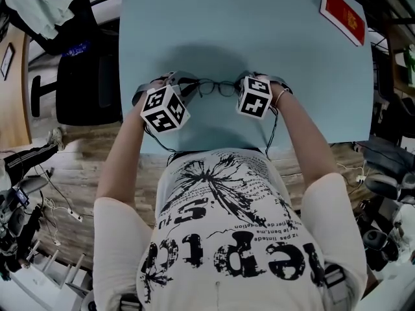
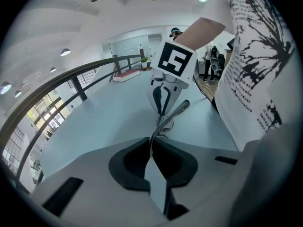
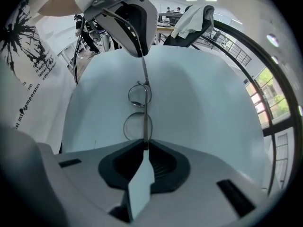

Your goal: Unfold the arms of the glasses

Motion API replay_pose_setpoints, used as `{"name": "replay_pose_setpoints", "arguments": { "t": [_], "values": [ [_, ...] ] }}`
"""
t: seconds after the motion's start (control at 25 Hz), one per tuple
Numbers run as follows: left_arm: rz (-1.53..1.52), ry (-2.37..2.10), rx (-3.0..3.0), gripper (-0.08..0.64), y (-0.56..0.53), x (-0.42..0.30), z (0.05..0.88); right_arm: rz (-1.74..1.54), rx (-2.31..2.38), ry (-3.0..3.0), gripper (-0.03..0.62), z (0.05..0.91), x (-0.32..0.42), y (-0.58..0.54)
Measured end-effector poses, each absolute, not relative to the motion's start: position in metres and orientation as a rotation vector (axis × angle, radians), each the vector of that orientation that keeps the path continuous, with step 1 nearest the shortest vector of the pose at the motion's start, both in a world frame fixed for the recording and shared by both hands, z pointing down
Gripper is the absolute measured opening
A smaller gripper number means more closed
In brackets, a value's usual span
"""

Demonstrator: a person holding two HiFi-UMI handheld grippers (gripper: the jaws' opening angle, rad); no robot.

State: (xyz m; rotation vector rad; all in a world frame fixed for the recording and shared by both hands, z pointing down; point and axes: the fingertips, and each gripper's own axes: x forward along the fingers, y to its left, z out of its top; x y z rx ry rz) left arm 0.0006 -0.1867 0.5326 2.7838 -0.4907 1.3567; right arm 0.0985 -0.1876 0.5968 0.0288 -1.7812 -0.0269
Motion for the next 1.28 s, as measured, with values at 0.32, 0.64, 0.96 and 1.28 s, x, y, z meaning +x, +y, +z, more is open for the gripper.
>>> {"name": "replay_pose_setpoints", "arguments": {
  "t": [0.32,0.64,0.96,1.28],
  "values": [
    [1.349,-0.442,2.768,0.031,-0.179,0.008,0.532,-0.117,0.000,-1.843,0.081,0.576,0.058,-0.186],
    [1.307,-0.459,2.766,0.031,-0.181,0.002,0.533,-0.261,-0.104,-1.805,0.067,0.585,0.012,-0.179],
    [1.306,-0.438,2.771,0.031,-0.179,-0.005,0.533,-0.239,-0.145,-1.766,0.028,0.588,0.005,-0.180],
    [1.349,-0.421,2.774,0.031,-0.184,-0.011,0.534,-0.315,-0.125,-1.824,0.026,0.562,0.009,-0.186]
  ]
}}
